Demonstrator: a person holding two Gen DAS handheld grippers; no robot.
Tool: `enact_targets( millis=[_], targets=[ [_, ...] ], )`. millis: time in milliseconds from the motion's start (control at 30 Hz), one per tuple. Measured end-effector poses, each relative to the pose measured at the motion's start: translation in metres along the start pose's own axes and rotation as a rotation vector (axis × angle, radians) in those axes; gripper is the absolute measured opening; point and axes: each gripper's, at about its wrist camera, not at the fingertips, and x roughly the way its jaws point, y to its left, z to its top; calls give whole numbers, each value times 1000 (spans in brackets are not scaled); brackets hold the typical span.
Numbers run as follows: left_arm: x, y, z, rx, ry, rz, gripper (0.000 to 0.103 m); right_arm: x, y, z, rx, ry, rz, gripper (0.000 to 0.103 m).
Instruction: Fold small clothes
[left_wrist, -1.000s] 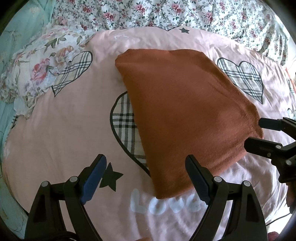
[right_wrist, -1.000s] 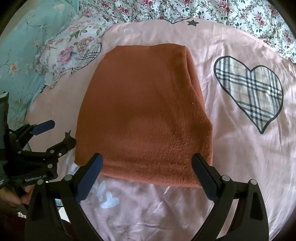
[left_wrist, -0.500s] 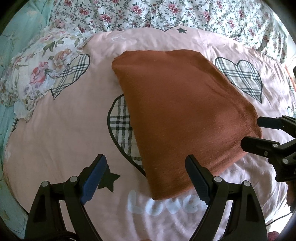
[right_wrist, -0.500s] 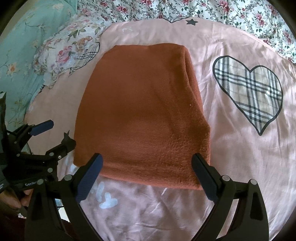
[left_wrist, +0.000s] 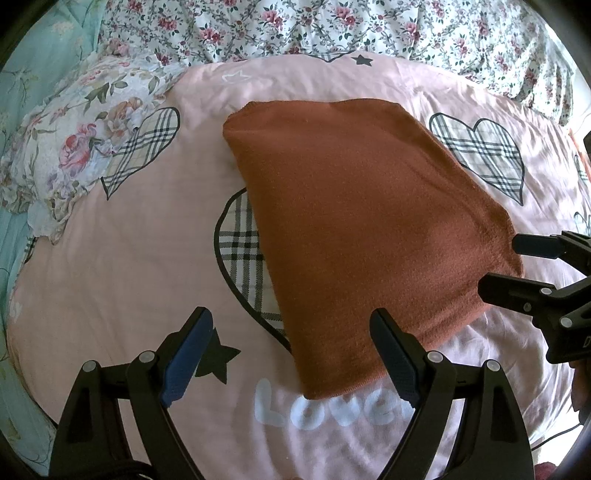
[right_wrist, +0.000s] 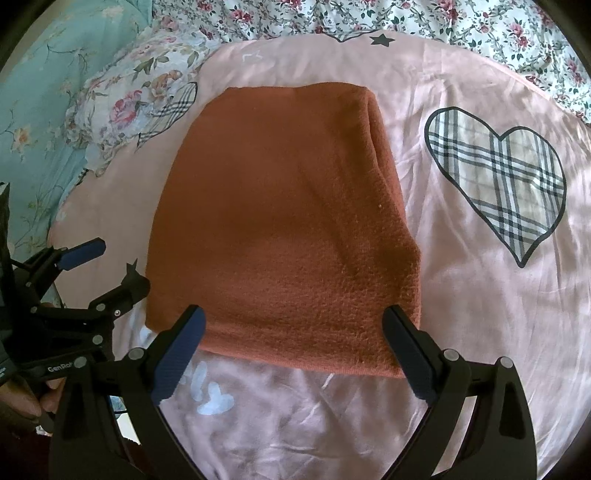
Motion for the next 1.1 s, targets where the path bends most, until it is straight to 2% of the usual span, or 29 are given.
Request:
enact_targets(
  millis=[1100],
  targets=[
    [-3, 1, 1, -9, -11, -9, 87, 1, 2, 2, 17, -9, 6, 96]
  ],
)
